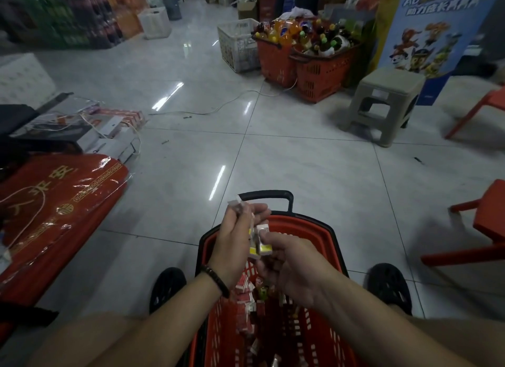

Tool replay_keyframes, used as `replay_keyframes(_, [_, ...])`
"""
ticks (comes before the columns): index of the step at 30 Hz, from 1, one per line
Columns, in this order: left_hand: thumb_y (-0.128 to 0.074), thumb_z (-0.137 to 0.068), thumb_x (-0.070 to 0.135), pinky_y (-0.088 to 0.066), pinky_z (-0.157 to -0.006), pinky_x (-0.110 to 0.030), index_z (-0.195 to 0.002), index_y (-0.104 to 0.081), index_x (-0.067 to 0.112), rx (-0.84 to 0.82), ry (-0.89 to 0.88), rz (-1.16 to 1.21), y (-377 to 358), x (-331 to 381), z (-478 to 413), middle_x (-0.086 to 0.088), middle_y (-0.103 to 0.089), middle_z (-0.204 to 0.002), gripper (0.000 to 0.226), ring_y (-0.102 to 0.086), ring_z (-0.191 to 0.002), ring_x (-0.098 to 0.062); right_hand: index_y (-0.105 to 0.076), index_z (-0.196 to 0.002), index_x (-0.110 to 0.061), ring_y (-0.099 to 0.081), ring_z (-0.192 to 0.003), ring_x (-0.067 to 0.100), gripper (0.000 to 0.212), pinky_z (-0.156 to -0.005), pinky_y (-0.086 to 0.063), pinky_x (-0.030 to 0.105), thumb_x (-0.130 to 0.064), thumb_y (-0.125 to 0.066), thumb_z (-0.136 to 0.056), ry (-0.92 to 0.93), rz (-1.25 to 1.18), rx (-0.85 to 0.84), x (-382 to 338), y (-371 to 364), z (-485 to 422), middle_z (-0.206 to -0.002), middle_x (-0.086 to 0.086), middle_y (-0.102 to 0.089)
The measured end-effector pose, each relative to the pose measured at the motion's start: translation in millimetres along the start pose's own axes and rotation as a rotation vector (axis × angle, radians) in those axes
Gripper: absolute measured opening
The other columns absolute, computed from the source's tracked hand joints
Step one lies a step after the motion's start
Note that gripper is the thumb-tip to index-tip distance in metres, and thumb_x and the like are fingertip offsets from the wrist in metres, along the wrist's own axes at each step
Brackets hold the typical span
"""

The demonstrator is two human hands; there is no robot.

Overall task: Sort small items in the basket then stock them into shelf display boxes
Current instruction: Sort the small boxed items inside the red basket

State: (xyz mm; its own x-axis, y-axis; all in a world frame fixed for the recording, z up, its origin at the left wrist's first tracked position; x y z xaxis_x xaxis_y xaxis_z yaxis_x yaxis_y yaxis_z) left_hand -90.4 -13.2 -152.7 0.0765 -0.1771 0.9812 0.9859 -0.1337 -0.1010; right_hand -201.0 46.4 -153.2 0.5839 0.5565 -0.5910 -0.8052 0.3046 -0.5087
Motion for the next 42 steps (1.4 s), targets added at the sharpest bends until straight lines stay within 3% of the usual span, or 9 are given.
replay_keyframes(5, [-0.037, -0.114, 0.033, -0.057, -0.099, -0.045, -0.117, -0.060, 0.005, 0.101, -0.010, 0.134, 2.1, 3.5, -7.0, -0.010, -0.076, -0.120, 0.036, -0.073, -0.116, -0.026, -0.072, -0.109, 0.006, -0.053, -0.081, 0.026, 0.029, -0.054, -0.053, 0.028, -0.011, -0.083, -0.088, 0.065, 0.068, 0.089, -0.1, 3.9, -1.9, -0.096, 0.019, -0.059])
replay_keyframes(8, [-0.042, -0.114, 0.028, -0.056, -0.105, -0.045, -0.119, -0.062, 0.004, 0.182, 0.036, 0.233, 14.3, 4.3, -14.7, -0.012, -0.076, -0.120, 0.032, -0.074, -0.113, -0.026, -0.072, -0.107, 0.004, -0.054, -0.085, 0.031, 0.029, -0.058, -0.054, 0.029, -0.017, -0.082, -0.090, 0.140, 0.099, 0.085, -3.9, 7.4, -0.3, -0.095, 0.022, -0.064])
replay_keyframes(13, [-0.060, -0.106, 0.031, -0.058, -0.100, -0.054, -0.115, -0.076, 0.018, 0.123, 0.121, 0.111, 13.0, -7.4, -8.1, -0.006, -0.080, -0.111, 0.023, -0.077, -0.106, -0.025, -0.063, -0.122, 0.019, -0.057, -0.075, 0.025, 0.052, -0.066, -0.052, 0.031, -0.019, -0.080, -0.091, 0.212, 0.038, 0.028, -8.8, 8.4, -2.0, -0.092, 0.019, -0.067])
replay_keyframes(16, [-0.060, -0.105, 0.031, -0.056, -0.102, -0.058, -0.116, -0.080, 0.021, 0.047, 0.169, 0.130, 4.8, -15.4, -4.1, -0.013, -0.077, -0.117, 0.024, -0.072, -0.113, -0.035, -0.070, -0.122, 0.012, -0.064, -0.066, 0.014, 0.046, -0.066, -0.051, 0.030, -0.019, -0.081, -0.090, 0.199, 0.036, 0.054, -5.6, 8.6, -5.5, -0.090, 0.014, -0.073])
replay_keyframes(23, [-0.045, -0.112, 0.020, -0.060, -0.084, -0.038, -0.116, -0.072, 0.011, 0.092, 0.175, 0.275, -5.3, -13.8, -5.4, -0.013, -0.076, -0.120, 0.029, -0.073, -0.108, -0.026, -0.078, -0.112, 0.003, -0.072, -0.072, 0.013, 0.032, -0.069, -0.055, 0.030, -0.022, -0.080, -0.093, 0.187, 0.020, 0.088, -1.1, 8.2, -12.5, -0.093, 0.011, -0.079])
replay_keyframes(27, [-0.039, -0.114, 0.023, -0.057, -0.093, -0.038, -0.123, -0.066, 0.014, 0.099, 0.164, 0.267, -7.9, -15.4, -7.0, -0.002, -0.077, -0.123, 0.030, -0.072, -0.117, -0.018, -0.079, -0.084, -0.006, -0.051, -0.063, 0.016, 0.016, -0.067, -0.048, 0.031, -0.019, -0.078, -0.094, 0.162, 0.022, 0.044, 0.7, 7.4, -16.9, -0.064, 0.004, -0.052])
replay_keyframes(32, [-0.041, -0.114, 0.028, -0.054, -0.105, -0.048, -0.133, -0.058, 0.014, 0.122, 0.120, 0.286, -3.4, -13.7, -16.2, -0.003, -0.076, -0.126, 0.029, -0.069, -0.122, -0.024, -0.069, -0.122, 0.009, -0.068, -0.080, 0.024, 0.044, -0.066, -0.054, 0.030, -0.018, -0.082, -0.090, 0.235, -0.013, 0.066, -5.9, 6.0, -13.8, -0.098, 0.022, -0.075])
replay_keyframes(37, [-0.044, -0.113, 0.030, -0.059, -0.096, -0.056, -0.131, -0.055, 0.016, 0.102, 0.178, 0.217, 0.7, -16.5, -11.9, -0.019, -0.076, -0.116, 0.026, -0.075, -0.105, -0.036, -0.074, -0.112, -0.002, -0.077, -0.096, 0.041, 0.036, -0.091, -0.062, 0.051, -0.021, -0.088, -0.084, 0.439, 0.171, 0.198, -26.4, 19.0, -12.7, -0.105, 0.021, -0.079])
replay_keyframes(42, [-0.043, -0.107, 0.056, -0.059, -0.097, -0.051, -0.130, -0.066, 0.006, -0.100, 0.346, 0.235, -19.5, -21.6, 3.0, -0.021, -0.074, -0.122, 0.059, -0.073, -0.113, -0.035, -0.083, -0.102, -0.011, -0.080, -0.092, 0.021, 0.015, -0.088, -0.066, 0.045, -0.018, -0.084, -0.089, 0.509, 0.317, 0.234, -25.4, 17.0, -4.5, -0.095, 0.005, -0.082])
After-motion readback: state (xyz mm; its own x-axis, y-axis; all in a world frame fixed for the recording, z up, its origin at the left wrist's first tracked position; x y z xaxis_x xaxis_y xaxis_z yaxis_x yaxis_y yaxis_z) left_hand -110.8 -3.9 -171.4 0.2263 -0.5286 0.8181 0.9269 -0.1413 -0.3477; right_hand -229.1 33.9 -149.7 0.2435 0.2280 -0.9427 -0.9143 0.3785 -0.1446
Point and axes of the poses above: each hand's wrist, its own z-axis away from the middle knuckle, its own y-axis out of the back of the hand, x = y × z, the point moved 4 cm from there along -z, towards the middle knuckle
